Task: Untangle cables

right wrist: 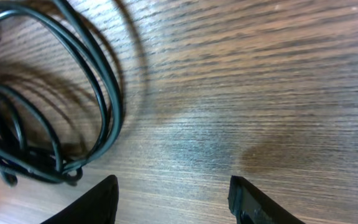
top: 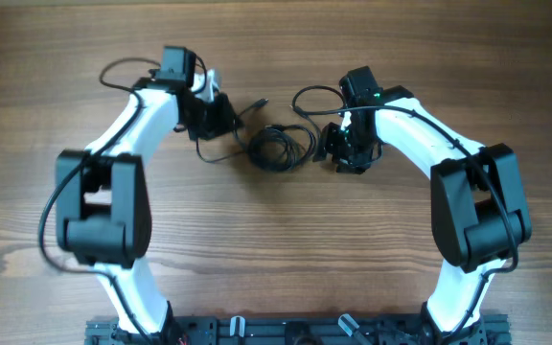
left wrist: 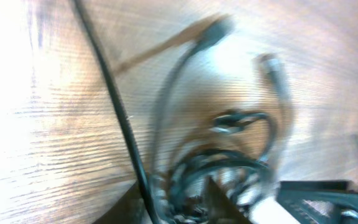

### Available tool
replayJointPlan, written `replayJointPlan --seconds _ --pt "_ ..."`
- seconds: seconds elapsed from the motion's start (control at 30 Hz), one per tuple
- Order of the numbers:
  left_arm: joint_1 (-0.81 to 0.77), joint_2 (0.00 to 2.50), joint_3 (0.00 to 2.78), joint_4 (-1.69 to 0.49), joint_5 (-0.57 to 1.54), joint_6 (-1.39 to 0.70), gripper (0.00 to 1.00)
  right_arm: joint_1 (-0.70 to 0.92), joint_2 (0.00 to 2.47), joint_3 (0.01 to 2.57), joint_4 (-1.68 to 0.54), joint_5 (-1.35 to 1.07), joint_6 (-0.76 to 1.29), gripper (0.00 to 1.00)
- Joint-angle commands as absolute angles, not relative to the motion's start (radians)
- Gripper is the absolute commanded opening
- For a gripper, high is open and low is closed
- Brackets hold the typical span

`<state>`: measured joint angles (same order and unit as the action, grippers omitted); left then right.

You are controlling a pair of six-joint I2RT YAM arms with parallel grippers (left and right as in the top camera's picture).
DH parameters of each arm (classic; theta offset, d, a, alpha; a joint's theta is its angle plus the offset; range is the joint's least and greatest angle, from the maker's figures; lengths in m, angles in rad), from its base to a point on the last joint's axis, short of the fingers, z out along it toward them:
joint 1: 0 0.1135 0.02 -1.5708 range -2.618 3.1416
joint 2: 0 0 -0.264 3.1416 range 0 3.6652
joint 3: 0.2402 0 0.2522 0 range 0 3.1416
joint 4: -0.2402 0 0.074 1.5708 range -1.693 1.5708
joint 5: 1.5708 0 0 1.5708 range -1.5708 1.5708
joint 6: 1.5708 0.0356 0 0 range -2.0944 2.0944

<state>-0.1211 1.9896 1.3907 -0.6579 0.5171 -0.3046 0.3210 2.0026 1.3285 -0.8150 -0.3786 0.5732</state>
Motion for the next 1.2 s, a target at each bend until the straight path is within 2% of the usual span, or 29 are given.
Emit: replayJointPlan --seconds 0.0,0.03,0.07,0.13,0.17,0.27,0.37,0.43,0.6,0.73,0.8,0.83,0.9,0.97,1.17 --pt "-0.120 1.873 1.423 -0.665 0.503 -0.308 0.42 0.316 1.950 1.357 -0.807 -0.489 0.467 0.57" --pt "-0.120 1.871 1.423 -0.678 0.503 -0.329 0.39 0.316 1.941 1.357 -0.793 -0.514 0.467 0.53" --pt "-0.120 1.871 1.423 -0.694 0.503 -0.352 0.37 0.316 1.939 1.357 -0.783 -0.530 0.467 0.45" --pt "-0.124 1.888 1.422 -0.764 0.503 -0.379 0.34 0.317 1.939 1.356 -0.739 -0.616 0.446 0.21" --pt "-0.127 1.895 1.421 -0.796 0.502 -0.379 0.35 0.318 1.939 1.355 -0.716 -0.633 0.421 0.20" --pt "-0.141 1.908 1.395 -0.859 0.460 -0.379 0.38 0.329 1.940 1.354 -0.651 -0.630 0.387 0.36" --pt "-0.154 1.908 1.337 -0.869 0.443 -0.379 0.46 0.358 1.940 1.353 -0.577 -0.626 0.365 0.50" --pt "-0.157 1.908 1.295 -0.850 0.443 -0.379 0.48 0.382 1.940 1.353 -0.536 -0.623 0.366 0.50" --pt "-0.160 1.908 1.142 -0.653 0.410 -0.447 0.52 0.450 1.940 1.346 -0.480 -0.419 0.370 0.50" --pt "-0.169 1.909 1.049 -0.436 0.410 -0.461 0.46 0.468 1.940 1.320 -0.471 -0.280 0.427 0.51" --pt "-0.174 1.909 1.045 -0.405 0.410 -0.461 0.44 0.468 1.942 1.313 -0.469 -0.277 0.429 0.51" --pt "-0.174 1.909 1.045 -0.392 0.410 -0.461 0.38 0.468 1.946 1.313 -0.468 -0.277 0.429 0.48" --pt "-0.174 1.909 1.045 -0.369 0.410 -0.460 0.25 0.468 1.954 1.313 -0.467 -0.278 0.429 0.33" --pt "-0.174 1.907 1.045 -0.347 0.410 -0.453 0.24 0.468 1.961 1.313 -0.469 -0.297 0.423 0.27" --pt "-0.174 1.897 1.049 -0.294 0.422 -0.453 0.26 0.468 1.998 1.313 -0.469 -0.316 0.423 0.23"
